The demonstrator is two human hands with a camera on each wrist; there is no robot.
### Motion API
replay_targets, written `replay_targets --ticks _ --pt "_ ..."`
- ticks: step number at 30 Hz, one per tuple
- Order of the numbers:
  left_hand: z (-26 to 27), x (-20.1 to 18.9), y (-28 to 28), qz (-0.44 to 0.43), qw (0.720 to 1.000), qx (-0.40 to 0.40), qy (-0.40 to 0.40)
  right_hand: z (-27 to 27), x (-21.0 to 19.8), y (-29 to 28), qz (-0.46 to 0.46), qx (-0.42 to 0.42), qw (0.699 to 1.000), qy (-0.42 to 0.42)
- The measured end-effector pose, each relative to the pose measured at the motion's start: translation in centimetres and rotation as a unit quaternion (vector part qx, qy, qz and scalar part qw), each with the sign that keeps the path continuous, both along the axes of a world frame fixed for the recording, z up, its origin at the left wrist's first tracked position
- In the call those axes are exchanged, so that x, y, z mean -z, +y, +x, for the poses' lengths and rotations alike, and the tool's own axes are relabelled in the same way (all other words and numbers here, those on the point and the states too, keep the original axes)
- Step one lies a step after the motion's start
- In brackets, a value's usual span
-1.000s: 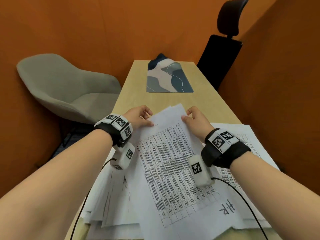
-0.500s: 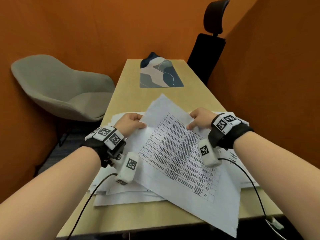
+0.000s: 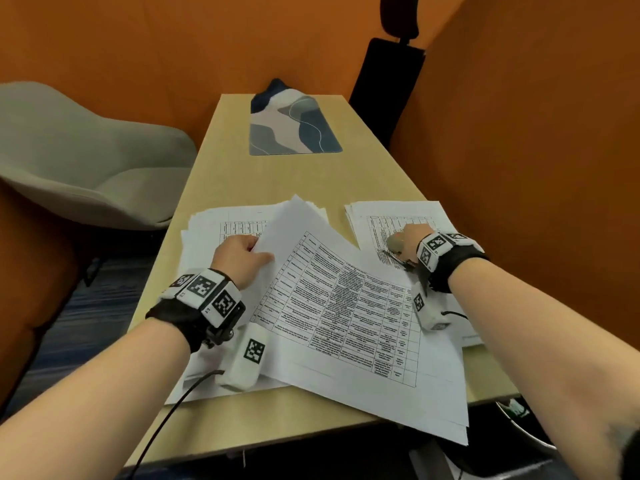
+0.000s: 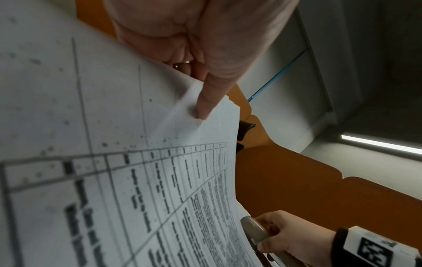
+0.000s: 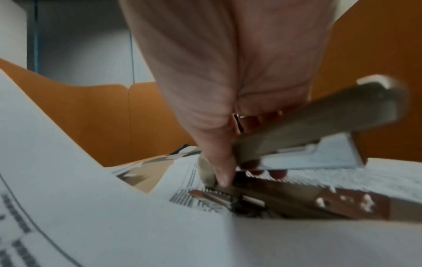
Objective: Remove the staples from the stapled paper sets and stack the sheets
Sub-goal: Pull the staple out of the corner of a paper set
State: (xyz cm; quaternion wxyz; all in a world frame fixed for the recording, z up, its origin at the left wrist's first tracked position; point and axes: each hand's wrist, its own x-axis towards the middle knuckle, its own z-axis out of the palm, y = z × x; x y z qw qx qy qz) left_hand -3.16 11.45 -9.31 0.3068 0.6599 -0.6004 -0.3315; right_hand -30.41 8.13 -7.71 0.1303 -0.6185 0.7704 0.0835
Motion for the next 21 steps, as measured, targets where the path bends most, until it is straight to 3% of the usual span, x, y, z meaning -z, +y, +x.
replay_targets --ticks 4,7,11,13,21 --pt "0.0 -0.2 0.4 0.010 0.999 -0.006 0.041 0.1 0.3 -1.1 -0.106 0.007 0.993 -0.040" --pt "0.2 -0.3 0.7 0.021 0.997 -0.018 0.075 2.9 -2.5 -1.0 -0.202 -0.083 0.969 -0.111" --pt "0.8 -0.4 1.0 0.033 0.991 -0.016 0.130 8.4 -4.9 2.1 -0.153 -0.182 0.956 -0.173" --pt "1.1 -0.6 1.5 0.031 0.986 -0.018 0.165 10.8 -3.8 3.6 -0.142 -0.210 0.957 -0.143" --pt "1.2 -0.5 3.3 0.041 0.971 -0.025 0.236 13.3 -1.1 6.0 -0.133 -0.206 0.950 -0.191"
